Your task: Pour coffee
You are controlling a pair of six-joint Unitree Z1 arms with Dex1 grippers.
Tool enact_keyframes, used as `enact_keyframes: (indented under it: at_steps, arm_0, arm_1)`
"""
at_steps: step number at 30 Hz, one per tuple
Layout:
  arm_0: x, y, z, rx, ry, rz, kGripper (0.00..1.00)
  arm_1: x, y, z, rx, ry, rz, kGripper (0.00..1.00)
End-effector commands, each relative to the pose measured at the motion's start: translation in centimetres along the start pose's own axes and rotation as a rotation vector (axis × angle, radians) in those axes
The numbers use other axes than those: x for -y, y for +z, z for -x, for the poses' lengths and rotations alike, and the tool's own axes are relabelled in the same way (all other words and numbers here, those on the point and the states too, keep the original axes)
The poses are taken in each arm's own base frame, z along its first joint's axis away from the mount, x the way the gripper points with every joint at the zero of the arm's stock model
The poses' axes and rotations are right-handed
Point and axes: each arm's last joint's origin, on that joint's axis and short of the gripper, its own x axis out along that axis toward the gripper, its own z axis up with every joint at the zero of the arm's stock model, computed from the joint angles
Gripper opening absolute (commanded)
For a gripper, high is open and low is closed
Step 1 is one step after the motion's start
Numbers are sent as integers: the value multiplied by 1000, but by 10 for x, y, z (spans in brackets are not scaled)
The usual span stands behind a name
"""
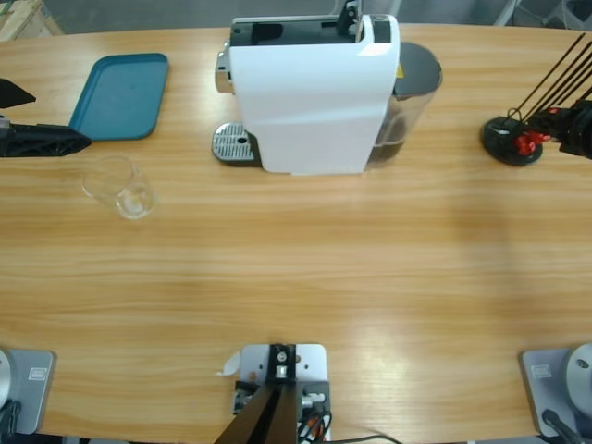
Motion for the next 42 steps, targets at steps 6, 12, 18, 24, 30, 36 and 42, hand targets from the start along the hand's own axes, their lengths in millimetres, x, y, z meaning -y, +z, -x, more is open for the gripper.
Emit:
enact_keyframes:
  at_steps: [6,12,18,24,30,36,42]
  arm_0:
    - [4,1,-12,-31,-17,10,996]
    - [4,1,-11,-30,-17,11,996]
    - [5,1,-11,-31,-26,11,996]
    - [5,-1,-12,-35,-27,12,996]
    - [5,-2,-12,-37,-26,13,996]
    - [5,-3,-11,-35,-27,14,996]
    - [5,-2,-11,-33,-31,15,991]
  arm_1:
    - [4,-13,-4,-44,3,24,384]
    - [6,-12,-2,-34,8,22,282]
    - [8,-10,-2,-28,9,7,264]
    - [9,-9,-2,-16,14,-7,265]
    - [9,-8,-2,-11,7,-35,293]
    - [9,-9,-2,-13,21,-28,240]
    - [11,-8,-2,-12,19,-26,0]
